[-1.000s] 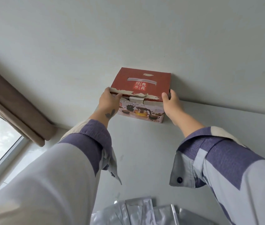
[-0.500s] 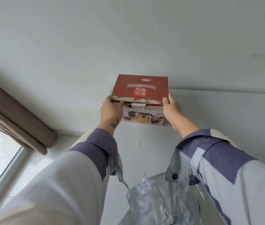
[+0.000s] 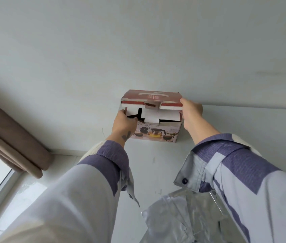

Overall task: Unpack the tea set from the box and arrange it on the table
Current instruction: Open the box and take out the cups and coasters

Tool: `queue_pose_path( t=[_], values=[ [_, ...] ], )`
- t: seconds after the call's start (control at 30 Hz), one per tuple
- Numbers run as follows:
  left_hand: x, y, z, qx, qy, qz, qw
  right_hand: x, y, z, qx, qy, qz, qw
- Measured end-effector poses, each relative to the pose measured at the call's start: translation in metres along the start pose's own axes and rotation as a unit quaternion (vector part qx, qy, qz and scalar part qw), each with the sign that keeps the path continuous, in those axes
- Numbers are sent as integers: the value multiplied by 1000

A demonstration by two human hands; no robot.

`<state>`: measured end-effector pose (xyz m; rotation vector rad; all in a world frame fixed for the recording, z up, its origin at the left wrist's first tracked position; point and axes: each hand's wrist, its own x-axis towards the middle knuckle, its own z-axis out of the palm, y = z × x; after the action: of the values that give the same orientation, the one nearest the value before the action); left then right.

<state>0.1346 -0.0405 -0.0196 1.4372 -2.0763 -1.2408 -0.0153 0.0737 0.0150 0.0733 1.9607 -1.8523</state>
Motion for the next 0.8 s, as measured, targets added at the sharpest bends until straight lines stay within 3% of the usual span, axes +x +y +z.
queue_pose_path(
  t=[0.13, 0.2, 0.23, 0.3, 0.37, 0.67, 0.8],
  values=[
    [11, 9, -5, 113, -10, 56, 992, 11, -21, 20, 78, -44, -44, 995],
    [17, 14, -6, 184, -12, 81, 980, 23, -26, 31, -17, -53, -125, 991],
    [19, 15, -6, 209, -13, 88, 974, 31, -26, 34, -133, -48, -182, 973],
    [25, 16, -7, 230, -12, 90, 969, 44, -21, 37, -403, -61, -269, 873],
    [29, 15, -7, 224, -9, 84, 971, 60, -14, 40, -525, -97, -270, 802],
    [34, 18, 2, 232, 3, 50, 971, 80, 2, 50, -609, -120, -252, 742],
    [29, 21, 3, 229, 0, 39, 973, 51, 9, 41, -590, -184, -298, 727]
  ],
)
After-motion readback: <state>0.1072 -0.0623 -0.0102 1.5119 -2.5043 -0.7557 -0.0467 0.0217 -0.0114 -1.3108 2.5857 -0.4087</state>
